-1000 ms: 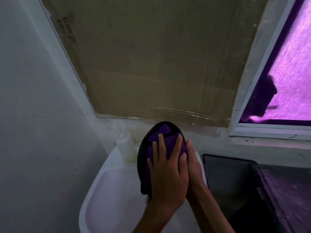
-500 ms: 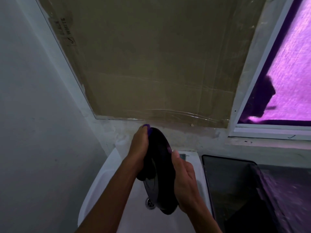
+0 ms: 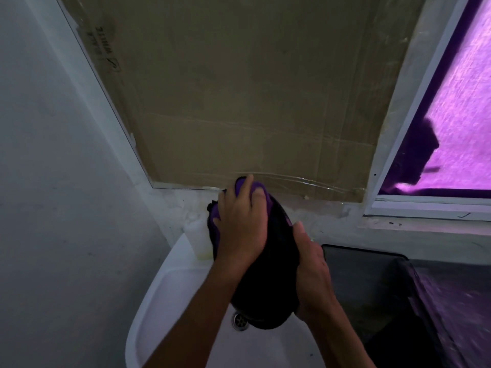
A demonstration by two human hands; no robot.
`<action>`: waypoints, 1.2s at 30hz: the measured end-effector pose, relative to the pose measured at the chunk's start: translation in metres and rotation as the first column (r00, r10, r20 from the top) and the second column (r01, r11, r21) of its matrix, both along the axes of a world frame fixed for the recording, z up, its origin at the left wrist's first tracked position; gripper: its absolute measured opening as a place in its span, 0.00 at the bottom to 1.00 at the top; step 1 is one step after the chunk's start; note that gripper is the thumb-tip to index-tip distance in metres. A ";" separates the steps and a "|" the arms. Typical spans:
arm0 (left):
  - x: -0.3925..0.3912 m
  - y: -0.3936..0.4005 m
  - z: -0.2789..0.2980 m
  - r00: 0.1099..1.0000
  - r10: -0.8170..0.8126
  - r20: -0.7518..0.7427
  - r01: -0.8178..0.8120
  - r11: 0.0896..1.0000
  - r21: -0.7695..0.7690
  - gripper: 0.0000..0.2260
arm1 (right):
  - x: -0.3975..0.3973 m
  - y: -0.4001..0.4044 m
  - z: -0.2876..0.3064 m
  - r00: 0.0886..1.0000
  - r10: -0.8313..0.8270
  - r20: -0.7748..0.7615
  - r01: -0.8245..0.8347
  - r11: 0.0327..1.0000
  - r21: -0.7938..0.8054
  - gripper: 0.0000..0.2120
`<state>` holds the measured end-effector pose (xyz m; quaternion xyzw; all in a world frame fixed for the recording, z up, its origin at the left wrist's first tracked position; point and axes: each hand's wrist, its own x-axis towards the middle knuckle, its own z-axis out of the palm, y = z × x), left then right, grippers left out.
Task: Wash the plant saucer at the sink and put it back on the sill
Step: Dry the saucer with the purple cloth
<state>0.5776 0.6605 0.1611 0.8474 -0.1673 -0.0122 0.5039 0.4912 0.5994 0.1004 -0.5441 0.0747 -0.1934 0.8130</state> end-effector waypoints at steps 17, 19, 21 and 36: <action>-0.047 0.023 -0.024 0.968 -0.073 0.238 -0.017 0.935 0.355 0.28 | -0.010 -0.061 0.007 0.962 -0.215 0.167 0.076 0.801 0.594 0.27; -0.063 0.019 -0.028 0.947 -0.090 0.309 -0.060 0.894 0.444 0.28 | -0.006 -0.062 0.004 0.961 -0.216 0.174 0.072 0.800 0.596 0.30; -0.074 0.014 -0.026 0.925 -0.126 0.358 -0.085 0.851 0.519 0.27 | -0.002 -0.059 0.000 0.976 -0.189 0.110 0.070 0.746 0.662 0.27; -0.019 0.044 -0.031 0.917 0.095 0.387 -0.139 0.986 0.088 0.24 | 0.005 -0.037 -0.036 0.987 -0.112 -0.113 0.159 0.626 0.764 0.20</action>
